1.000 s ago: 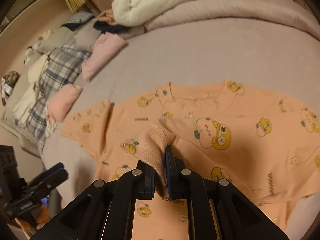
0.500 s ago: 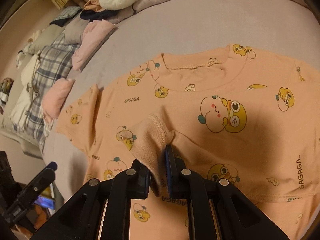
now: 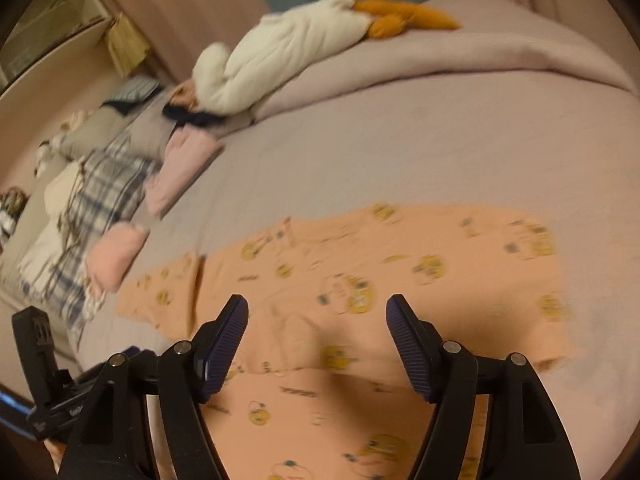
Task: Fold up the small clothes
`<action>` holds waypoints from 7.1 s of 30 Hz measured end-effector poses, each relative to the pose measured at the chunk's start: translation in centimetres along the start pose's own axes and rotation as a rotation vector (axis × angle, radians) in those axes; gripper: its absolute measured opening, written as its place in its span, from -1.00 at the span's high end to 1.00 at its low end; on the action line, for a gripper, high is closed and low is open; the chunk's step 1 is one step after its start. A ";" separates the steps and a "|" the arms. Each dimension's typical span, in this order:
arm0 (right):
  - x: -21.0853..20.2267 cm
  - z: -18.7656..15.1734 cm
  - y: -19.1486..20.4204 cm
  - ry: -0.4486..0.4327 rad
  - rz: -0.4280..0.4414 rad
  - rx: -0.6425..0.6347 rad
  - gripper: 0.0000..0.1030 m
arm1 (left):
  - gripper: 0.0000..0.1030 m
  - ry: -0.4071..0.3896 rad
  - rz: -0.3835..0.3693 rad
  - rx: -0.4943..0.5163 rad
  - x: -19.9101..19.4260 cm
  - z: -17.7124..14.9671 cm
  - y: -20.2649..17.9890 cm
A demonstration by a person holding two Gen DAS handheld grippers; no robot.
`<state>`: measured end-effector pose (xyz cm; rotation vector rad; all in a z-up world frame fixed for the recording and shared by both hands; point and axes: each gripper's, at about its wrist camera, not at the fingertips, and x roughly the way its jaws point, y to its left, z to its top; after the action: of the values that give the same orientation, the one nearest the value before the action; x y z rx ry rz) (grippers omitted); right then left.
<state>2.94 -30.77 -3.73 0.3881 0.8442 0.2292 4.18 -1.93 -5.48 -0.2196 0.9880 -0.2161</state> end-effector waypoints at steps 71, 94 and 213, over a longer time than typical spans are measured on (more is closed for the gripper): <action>2.0 -2.8 -8.4 0.073 -0.261 0.165 -0.09 | 0.84 0.049 0.032 0.047 7.2 6.5 1.4; 2.8 -3.3 -8.3 0.108 -0.300 0.142 -0.03 | 0.42 0.109 0.039 0.021 8.5 5.6 4.1; -5.1 -4.3 -2.1 -0.088 -0.281 0.097 -0.17 | -0.42 0.132 -0.203 0.249 9.1 2.7 -6.7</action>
<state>-3.52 -33.42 -3.74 0.3622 0.8146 -0.0892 10.77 -10.69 -9.47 -0.0777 1.0591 -0.5415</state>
